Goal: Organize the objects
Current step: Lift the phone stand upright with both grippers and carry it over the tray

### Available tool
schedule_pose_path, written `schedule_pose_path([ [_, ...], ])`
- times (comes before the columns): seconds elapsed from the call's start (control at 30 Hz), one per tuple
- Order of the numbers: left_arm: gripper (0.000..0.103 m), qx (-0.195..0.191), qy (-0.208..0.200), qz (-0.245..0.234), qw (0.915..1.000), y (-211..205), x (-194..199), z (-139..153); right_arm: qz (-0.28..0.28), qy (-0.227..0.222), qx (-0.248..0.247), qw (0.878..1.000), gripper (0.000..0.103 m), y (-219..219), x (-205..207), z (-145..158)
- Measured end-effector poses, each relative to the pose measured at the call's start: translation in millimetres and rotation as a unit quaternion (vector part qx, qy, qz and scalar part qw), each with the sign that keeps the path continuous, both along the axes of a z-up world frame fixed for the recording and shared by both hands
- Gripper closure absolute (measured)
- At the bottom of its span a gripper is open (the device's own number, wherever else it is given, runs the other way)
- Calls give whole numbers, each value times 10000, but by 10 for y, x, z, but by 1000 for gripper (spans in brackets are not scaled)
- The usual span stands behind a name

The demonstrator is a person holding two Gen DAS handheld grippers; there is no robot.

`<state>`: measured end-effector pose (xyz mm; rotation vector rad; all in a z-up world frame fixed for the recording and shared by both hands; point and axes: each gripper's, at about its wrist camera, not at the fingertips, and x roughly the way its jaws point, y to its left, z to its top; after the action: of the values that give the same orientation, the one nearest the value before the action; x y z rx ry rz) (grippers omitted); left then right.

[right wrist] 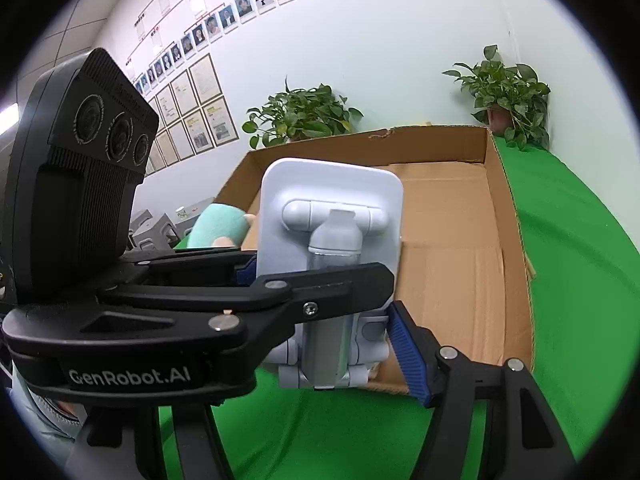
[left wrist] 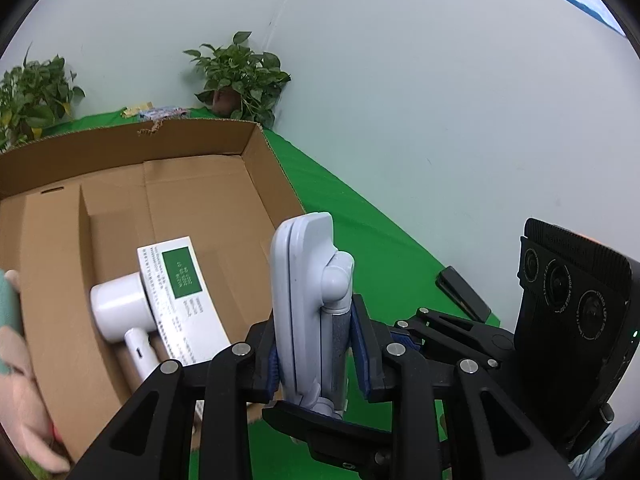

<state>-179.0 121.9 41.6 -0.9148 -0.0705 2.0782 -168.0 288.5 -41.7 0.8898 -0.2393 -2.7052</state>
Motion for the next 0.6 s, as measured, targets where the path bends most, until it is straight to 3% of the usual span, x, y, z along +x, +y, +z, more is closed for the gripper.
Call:
schedule_pose_path([
  [0.23, 77, 69, -571, 42, 9983, 140, -431, -329, 25, -321, 4, 9995, 38, 144, -255, -136],
  [0.6, 77, -138, -1544, 189, 9877, 393, -863, -1022, 43, -1331, -232, 9908, 39, 399, -560, -643],
])
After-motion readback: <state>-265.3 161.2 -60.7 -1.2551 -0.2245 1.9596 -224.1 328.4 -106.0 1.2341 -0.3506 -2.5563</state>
